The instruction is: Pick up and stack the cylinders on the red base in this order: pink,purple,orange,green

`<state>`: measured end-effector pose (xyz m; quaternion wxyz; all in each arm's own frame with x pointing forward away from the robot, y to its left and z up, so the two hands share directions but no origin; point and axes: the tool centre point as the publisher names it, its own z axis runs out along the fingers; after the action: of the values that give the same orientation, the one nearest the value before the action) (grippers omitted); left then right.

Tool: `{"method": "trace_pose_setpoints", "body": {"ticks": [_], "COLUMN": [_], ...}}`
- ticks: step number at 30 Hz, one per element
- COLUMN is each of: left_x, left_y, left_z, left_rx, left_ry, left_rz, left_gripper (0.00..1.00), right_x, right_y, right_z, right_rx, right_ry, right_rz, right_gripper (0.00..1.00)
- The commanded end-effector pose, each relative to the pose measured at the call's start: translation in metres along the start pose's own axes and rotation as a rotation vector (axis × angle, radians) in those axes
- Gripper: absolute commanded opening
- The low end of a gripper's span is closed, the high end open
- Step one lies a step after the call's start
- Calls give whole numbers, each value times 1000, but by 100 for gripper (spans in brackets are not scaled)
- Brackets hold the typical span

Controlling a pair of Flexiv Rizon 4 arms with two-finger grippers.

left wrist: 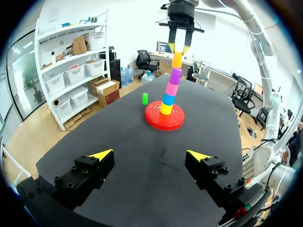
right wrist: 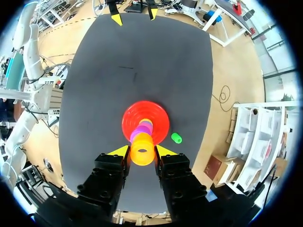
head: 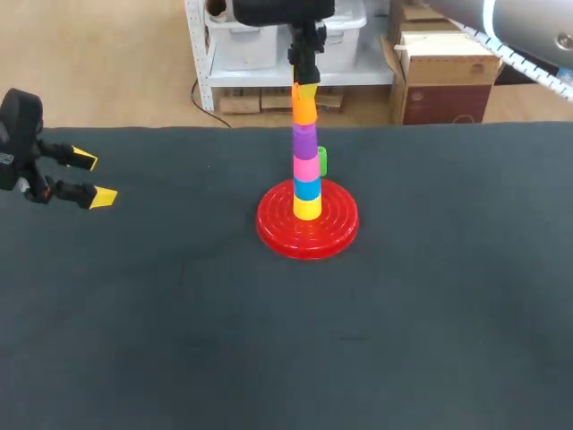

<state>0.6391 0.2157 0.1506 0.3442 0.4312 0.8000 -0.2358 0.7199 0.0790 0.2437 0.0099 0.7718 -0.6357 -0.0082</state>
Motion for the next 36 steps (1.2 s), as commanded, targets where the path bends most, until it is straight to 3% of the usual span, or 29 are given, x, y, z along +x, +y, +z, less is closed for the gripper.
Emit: {"method": "trace_pose_setpoints", "body": {"ticks": [1, 16, 26, 36], "left_x": [2, 2, 2, 2], "left_y": [1, 1, 1, 1], "left_z": [1, 1, 1, 1], "left_rx": [1, 1, 1, 1], "left_ry": [-4, -4, -4, -4], "left_rz": [3, 3, 3, 3], "left_gripper": [100, 100, 100, 100], "right_x": [3, 0, -1, 0], "right_y": [16, 13, 5, 3], "right_z": [0, 22, 18, 26], "right_rx": [37, 15, 54, 33], "right_ry": [-1, 39, 37, 42], "right_rz": [-1, 10, 22, 23], "right_gripper": [0, 0, 0, 0]}}
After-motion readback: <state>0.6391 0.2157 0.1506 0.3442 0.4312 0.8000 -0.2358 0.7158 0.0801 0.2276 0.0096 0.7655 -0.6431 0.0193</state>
